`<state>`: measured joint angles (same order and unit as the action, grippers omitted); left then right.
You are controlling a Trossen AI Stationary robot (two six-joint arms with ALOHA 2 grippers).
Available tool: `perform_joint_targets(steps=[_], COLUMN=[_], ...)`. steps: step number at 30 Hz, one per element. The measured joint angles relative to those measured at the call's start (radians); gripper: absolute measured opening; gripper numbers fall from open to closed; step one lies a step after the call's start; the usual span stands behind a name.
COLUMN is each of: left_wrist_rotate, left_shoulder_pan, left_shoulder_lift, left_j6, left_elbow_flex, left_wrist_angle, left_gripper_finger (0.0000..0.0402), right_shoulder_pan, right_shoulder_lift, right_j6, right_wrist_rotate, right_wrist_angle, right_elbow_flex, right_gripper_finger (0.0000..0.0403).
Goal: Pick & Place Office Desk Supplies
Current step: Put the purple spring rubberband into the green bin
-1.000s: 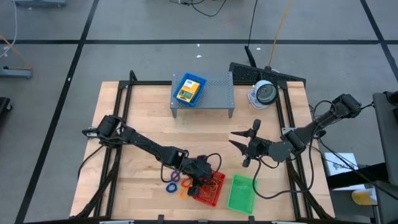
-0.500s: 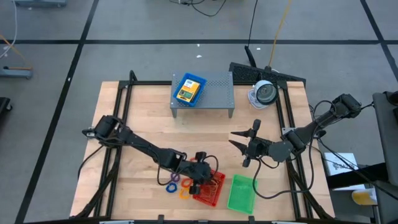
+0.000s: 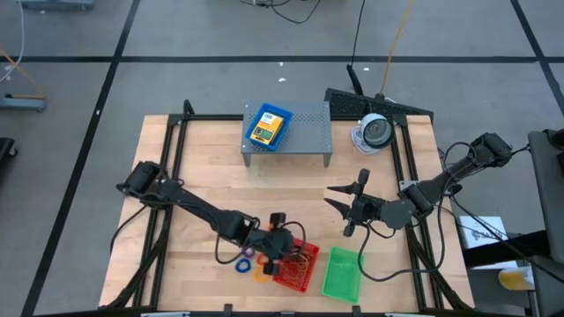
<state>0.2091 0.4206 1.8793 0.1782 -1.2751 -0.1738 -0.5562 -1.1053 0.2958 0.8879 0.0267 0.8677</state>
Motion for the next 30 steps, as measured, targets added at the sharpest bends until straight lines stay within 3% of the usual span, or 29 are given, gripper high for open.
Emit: perform_joint_targets(steps=[7,15,24,30], left_wrist_rotate=[0.032,-0.057,0.017,-0.088], left_shoulder_pan=[0.028,0.034,0.068,0.049], left_shoulder_lift=[-0.045,-0.095,-0.18,-0.181], left_j6=[0.048,0.171,0.221,0.356], left_elbow_flex=[-0.002,0.002,0.005,0.005], left_wrist_angle=[-0.13,-0.349,-0.54,-0.64], left_gripper_finger=[0.0113,0.0113,0.0113,0.0113], right_shoulder_pan=[0.005,0.007,0.013,0.025], right_shoulder_lift=[0.0,0.0,-0.005,-0.011], right_j6=[-0.023,-0.043,-0.075,-0.101], right_wrist_rotate=[0.0,-0.002,-0.003,-0.003], right_wrist_angle=[0.007,0.007,0.005,0.003], right_elbow_flex=[0.0,0.0,0.0,0.0], right_gripper_finger=[0.0141,0.0141,0.0141,0.0141])
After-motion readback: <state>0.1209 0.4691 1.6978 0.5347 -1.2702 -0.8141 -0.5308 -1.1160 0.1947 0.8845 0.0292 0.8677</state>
